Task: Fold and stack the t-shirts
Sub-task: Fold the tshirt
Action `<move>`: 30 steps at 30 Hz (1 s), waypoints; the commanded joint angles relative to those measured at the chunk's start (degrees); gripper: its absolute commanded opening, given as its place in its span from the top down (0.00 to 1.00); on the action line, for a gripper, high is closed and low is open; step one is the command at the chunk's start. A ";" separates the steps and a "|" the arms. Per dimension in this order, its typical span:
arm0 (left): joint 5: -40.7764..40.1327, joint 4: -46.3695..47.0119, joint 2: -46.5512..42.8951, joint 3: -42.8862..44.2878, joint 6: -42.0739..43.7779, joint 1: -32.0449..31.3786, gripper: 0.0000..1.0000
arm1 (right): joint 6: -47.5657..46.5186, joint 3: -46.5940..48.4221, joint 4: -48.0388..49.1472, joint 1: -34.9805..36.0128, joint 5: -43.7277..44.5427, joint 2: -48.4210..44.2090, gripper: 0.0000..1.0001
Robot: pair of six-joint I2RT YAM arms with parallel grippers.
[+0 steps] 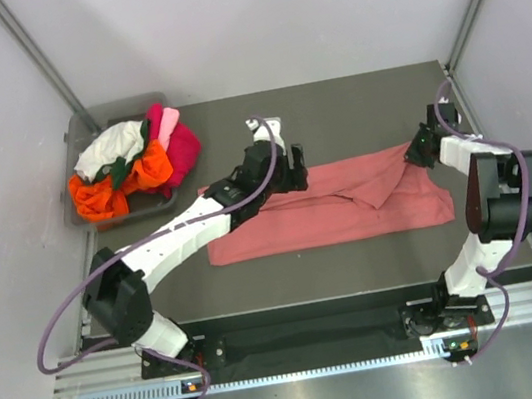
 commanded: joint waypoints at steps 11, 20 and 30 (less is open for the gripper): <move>11.06 9.00 15.39 5.99 -14.11 -8.16 0.33 | -0.44 -8.94 5.00 -0.50 -0.44 -12.35 1.00; 9.66 17.80 23.38 9.41 -23.97 -10.89 0.46 | 0.61 -12.11 5.62 -0.50 -2.81 -18.07 1.00; 3.51 22.38 30.51 12.48 -26.36 -13.70 0.55 | 1.23 -14.75 8.43 -0.50 -3.95 -20.10 1.00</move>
